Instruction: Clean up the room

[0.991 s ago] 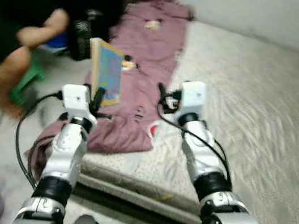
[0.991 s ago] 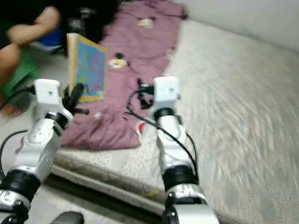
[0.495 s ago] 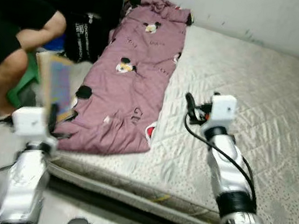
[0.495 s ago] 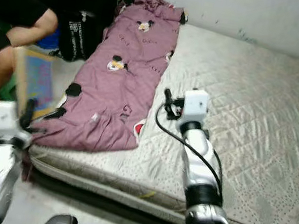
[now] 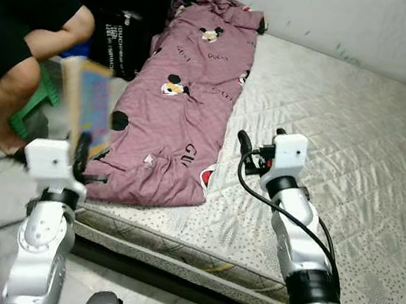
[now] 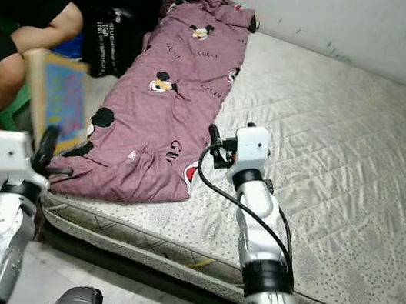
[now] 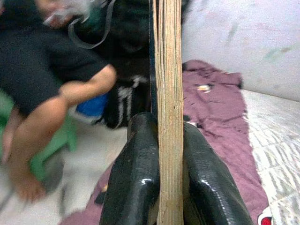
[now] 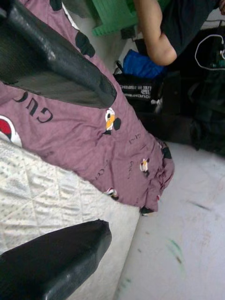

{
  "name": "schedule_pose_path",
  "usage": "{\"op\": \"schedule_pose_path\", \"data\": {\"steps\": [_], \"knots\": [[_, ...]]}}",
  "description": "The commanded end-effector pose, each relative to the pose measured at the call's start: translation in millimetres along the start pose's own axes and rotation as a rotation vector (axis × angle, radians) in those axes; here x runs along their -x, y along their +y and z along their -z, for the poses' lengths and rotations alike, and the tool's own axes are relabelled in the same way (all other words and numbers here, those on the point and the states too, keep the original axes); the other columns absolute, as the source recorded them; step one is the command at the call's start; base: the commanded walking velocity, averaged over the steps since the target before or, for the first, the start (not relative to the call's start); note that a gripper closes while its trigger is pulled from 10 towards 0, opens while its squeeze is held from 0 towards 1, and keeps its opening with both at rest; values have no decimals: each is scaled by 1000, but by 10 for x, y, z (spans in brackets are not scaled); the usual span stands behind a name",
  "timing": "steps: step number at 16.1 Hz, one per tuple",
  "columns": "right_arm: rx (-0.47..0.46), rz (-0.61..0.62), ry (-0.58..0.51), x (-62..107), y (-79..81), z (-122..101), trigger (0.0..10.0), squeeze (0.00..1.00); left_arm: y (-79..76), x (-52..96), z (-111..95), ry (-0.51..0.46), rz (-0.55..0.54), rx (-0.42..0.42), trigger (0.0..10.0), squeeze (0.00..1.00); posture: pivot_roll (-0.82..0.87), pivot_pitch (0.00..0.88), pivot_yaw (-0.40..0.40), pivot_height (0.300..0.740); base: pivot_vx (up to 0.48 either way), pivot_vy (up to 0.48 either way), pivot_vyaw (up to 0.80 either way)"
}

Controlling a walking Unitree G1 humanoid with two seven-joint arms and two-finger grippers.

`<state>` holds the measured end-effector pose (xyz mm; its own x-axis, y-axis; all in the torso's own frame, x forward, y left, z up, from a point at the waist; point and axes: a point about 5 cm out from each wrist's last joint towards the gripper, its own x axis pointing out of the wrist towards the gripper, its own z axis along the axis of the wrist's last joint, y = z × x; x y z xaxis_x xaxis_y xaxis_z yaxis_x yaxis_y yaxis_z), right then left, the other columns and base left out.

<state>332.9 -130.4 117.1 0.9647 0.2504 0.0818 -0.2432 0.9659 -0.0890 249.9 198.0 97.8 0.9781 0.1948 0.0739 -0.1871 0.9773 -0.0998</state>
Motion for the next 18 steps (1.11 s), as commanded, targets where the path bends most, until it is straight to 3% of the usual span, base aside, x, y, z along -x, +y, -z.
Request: {"op": "schedule_pose_path", "data": {"steps": [1,3,5,6,11,13,18], "knots": [[-8,37,-10,12,-69,-47,10000,0,9,0,11,19,-33,57,10000,0,17,22,-34,740,0,0,-438],[9,36,-20,3,-61,-89,10000,0,-40,-52,1,33,-26,82,10000,0,1,14,-10,740,0,0,0],[-8,75,-40,-4,-60,-124,10000,0,-173,-140,21,51,50,72,10000,0,-22,9,36,740,0,0,0],[-13,110,-45,18,-85,-136,10000,0,-310,-193,29,66,129,63,10000,0,-43,11,71,740,0,0,0],[-18,178,-18,180,-179,-52,10000,0,-573,-162,78,107,248,74,10000,0,-62,40,101,740,0,0,0],[-21,159,-7,189,-138,-37,10000,0,-574,-118,108,114,238,86,10000,0,-56,43,83,740,0,0,0],[-35,95,33,145,4,12,10000,0,-479,-66,128,123,186,102,10000,0,-11,47,27,740,0,0,-766]]}}
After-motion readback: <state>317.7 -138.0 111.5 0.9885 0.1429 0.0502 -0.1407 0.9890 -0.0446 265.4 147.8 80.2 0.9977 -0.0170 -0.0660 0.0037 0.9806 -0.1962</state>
